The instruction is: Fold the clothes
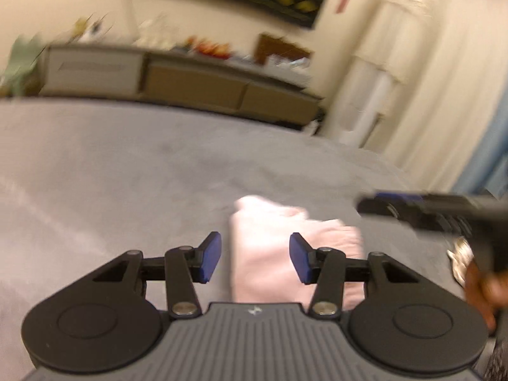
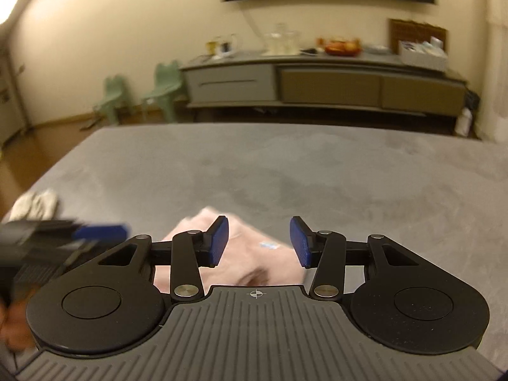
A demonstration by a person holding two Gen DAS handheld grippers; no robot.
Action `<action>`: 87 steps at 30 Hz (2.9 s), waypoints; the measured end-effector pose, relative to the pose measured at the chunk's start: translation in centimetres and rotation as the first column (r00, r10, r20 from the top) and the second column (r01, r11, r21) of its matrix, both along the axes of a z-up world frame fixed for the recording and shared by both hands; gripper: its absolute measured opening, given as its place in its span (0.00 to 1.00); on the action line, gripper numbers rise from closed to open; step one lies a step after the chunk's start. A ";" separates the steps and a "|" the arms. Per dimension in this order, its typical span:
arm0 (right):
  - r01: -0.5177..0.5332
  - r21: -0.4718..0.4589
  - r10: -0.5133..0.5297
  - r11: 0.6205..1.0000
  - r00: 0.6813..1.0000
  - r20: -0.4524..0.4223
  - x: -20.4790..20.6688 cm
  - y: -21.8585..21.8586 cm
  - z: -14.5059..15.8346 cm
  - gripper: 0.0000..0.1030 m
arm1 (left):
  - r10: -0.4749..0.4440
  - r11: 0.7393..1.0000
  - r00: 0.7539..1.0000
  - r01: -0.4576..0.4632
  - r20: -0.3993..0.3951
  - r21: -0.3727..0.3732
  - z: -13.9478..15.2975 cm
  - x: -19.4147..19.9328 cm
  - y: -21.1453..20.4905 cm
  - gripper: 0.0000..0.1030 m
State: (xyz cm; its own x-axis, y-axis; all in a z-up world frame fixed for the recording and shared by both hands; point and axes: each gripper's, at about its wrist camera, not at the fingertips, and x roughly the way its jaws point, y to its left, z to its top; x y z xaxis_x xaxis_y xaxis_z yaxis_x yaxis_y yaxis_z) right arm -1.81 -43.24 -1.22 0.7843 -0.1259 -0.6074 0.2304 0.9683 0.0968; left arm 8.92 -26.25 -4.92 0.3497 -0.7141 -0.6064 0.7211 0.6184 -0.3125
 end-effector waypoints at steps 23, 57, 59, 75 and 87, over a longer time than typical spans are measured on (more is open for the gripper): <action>-0.022 0.285 0.027 0.958 1.000 -0.014 0.1 1.0 -5.1 0.38 | 0.171 0.985 0.982 -0.171 -0.084 0.017 -0.5 -0.5 2.8 0.12; -0.493 0.003 0.491 0.870 0.866 0.096 21.4 33.4 -0.7 0.39 | 0.703 0.711 0.711 -0.703 0.011 -0.011 0.6 11.9 33.7 0.23; -0.515 -0.035 0.516 0.857 0.856 0.044 22.7 35.6 -2.5 0.30 | 0.726 0.688 0.686 -0.725 -0.038 0.033 -1.6 13.5 34.7 0.26; -0.482 0.018 0.479 0.876 0.873 0.092 20.2 32.3 1.4 0.99 | 0.776 0.629 0.621 -0.774 0.109 -0.073 3.2 9.5 35.0 0.46; 0.089 -0.093 -0.091 0.992 0.996 -0.023 -8.7 7.9 0.9 0.98 | 0.005 1.000 0.999 -0.004 0.035 -0.022 4.8 -5.6 7.3 0.60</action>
State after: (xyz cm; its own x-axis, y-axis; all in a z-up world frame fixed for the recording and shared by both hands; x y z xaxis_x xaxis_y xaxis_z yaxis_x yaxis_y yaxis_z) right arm -10.53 -35.32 -0.35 0.7504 -0.2516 -0.6112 0.3185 0.9479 0.0009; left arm 3.36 -18.98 -0.14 0.3736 -0.7256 -0.5779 0.7292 0.6148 -0.3006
